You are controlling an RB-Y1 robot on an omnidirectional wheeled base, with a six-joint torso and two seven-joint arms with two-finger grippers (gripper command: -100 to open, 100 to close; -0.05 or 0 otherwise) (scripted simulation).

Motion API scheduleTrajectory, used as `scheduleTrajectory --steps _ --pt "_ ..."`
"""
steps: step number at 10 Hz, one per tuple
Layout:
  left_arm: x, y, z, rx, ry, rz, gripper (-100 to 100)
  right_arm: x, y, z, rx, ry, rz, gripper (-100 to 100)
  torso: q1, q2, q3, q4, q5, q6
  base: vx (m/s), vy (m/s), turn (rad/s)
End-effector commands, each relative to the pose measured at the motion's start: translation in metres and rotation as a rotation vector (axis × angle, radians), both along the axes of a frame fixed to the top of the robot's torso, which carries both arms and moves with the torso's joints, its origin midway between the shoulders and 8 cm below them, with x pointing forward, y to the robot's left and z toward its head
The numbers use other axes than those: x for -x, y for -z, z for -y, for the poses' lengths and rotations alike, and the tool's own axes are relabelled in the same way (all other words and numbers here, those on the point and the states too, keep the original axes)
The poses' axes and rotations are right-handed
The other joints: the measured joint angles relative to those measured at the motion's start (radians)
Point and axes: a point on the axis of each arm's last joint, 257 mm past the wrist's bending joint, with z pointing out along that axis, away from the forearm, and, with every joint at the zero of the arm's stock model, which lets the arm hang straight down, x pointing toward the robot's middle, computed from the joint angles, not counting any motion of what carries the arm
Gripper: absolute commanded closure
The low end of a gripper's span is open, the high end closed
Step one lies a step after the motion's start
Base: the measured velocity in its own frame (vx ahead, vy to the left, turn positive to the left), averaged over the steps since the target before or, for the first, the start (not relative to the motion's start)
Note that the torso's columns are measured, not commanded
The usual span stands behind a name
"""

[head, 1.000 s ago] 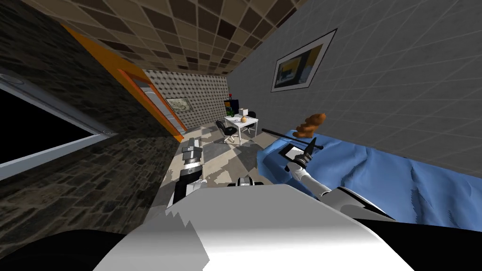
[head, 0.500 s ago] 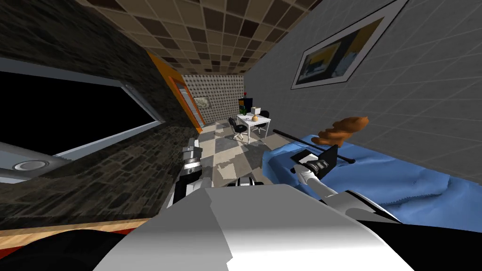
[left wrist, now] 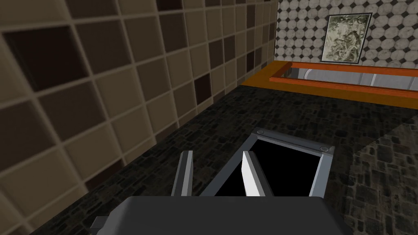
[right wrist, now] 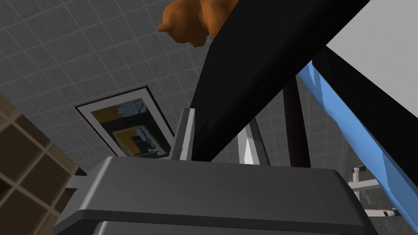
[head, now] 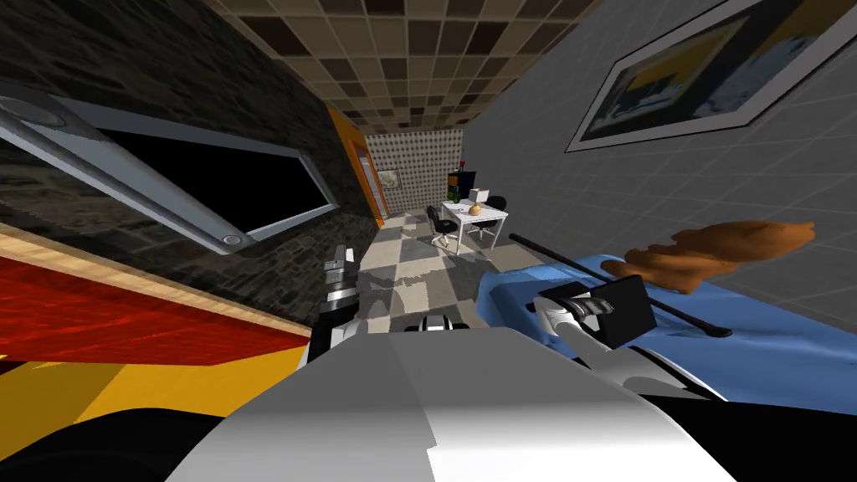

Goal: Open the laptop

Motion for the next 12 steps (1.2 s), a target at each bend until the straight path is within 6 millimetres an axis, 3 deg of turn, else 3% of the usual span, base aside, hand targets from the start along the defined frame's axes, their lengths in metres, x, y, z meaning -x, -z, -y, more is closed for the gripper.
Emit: scheduleTrajectory --steps 1,4,5,6,7,8,10,11,12 --pt "0.000 0.000 0.000 0.000 0.000 0.000 0 0.039 -0.002 0.018 0.009 0.109 -0.038 100 0.000 -0.002 -0.001 -0.001 0.001 0.003 -0.097 -0.022 0.327" --pt "0.000 0.000 0.000 0.000 0.000 0.000 0 0.056 0.002 0.023 0.014 0.136 -0.073 100 0.000 -0.002 -0.001 -0.001 0.000 0.002 -0.066 -0.011 0.213" --pt "0.000 0.000 0.000 0.000 0.000 0.000 0 0.044 -0.001 0.020 0.011 0.117 -0.048 100 0.000 -0.004 -0.003 -0.002 0.000 0.003 0.007 0.002 -0.056" --pt "0.000 0.000 0.000 0.000 0.000 0.000 0 0.083 -0.002 0.031 0.010 0.218 -0.089 100 0.000 -0.005 -0.003 -0.001 0.001 0.000 -0.083 -0.020 0.382" --pt "0.000 0.000 0.000 0.000 0.000 0.000 0 0.083 -0.002 0.031 0.010 0.218 -0.089 100 -0.001 0.000 0.000 0.000 0.000 -0.002 -0.121 -0.016 0.454" --pt "0.000 0.000 0.000 0.000 0.000 0.000 0 0.123 -0.003 0.038 0.006 0.319 -0.125 100 0.001 0.002 0.001 0.001 0.000 -0.002 -0.181 0.028 0.456" --pt "0.000 0.000 0.000 0.000 0.000 0.000 0 0.123 -0.003 0.038 0.006 0.319 -0.130 100 0.002 0.001 0.001 0.000 0.001 0.001 -0.104 0.025 0.342" --pt "0.000 0.000 0.000 0.000 0.000 0.000 0 0.098 -0.007 0.030 0.016 0.287 -0.130 -100 -0.001 -0.006 -0.004 -0.002 0.001 0.000 -0.012 -0.028 -0.153" --pt "0.000 0.000 0.000 0.000 -0.001 -0.001 0 0.077 -0.015 0.022 0.020 0.272 -0.113 -100 -0.005 -0.008 -0.005 -0.003 -0.001 0.002 0.015 -0.070 -0.411"
